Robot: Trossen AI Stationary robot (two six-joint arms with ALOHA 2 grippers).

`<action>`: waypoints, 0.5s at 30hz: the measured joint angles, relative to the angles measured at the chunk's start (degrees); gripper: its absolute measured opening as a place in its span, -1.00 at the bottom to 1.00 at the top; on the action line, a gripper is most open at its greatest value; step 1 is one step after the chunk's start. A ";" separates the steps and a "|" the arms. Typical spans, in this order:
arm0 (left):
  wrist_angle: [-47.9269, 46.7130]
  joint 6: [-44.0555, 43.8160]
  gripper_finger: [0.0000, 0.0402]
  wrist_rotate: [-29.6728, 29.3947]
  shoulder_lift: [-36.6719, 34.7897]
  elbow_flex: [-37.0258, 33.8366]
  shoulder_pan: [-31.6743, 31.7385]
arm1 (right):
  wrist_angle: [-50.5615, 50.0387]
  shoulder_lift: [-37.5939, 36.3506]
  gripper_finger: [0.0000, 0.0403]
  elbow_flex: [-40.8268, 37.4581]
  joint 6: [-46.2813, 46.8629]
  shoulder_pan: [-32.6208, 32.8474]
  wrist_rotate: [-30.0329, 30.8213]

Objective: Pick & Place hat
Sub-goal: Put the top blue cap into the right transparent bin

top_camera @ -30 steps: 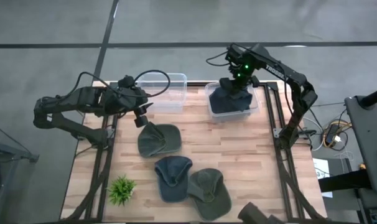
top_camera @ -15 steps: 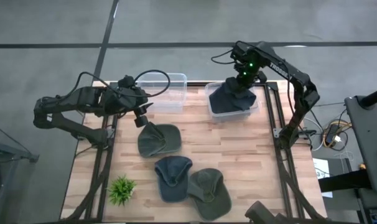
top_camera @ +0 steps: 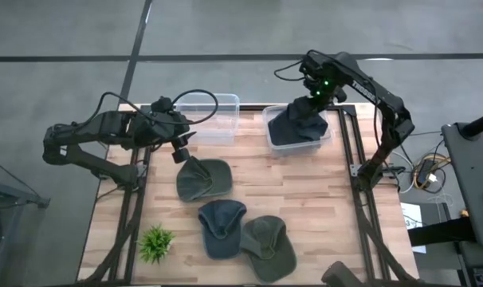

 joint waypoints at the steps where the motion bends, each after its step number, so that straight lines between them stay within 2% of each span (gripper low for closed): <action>1: 0.00 0.04 -0.25 0.00 0.00 0.00 0.00 | -0.01 -0.61 -0.27 0.02 -0.02 0.00 0.25; 9: 0.01 0.47 -0.25 0.00 0.00 0.00 -0.02 | -0.04 -5.89 -0.40 0.02 -0.78 3.14 3.30; 15: 0.10 0.46 -0.25 0.00 0.00 -0.01 -0.02 | 0.00 -4.84 -0.59 -1.16 -2.96 7.42 5.57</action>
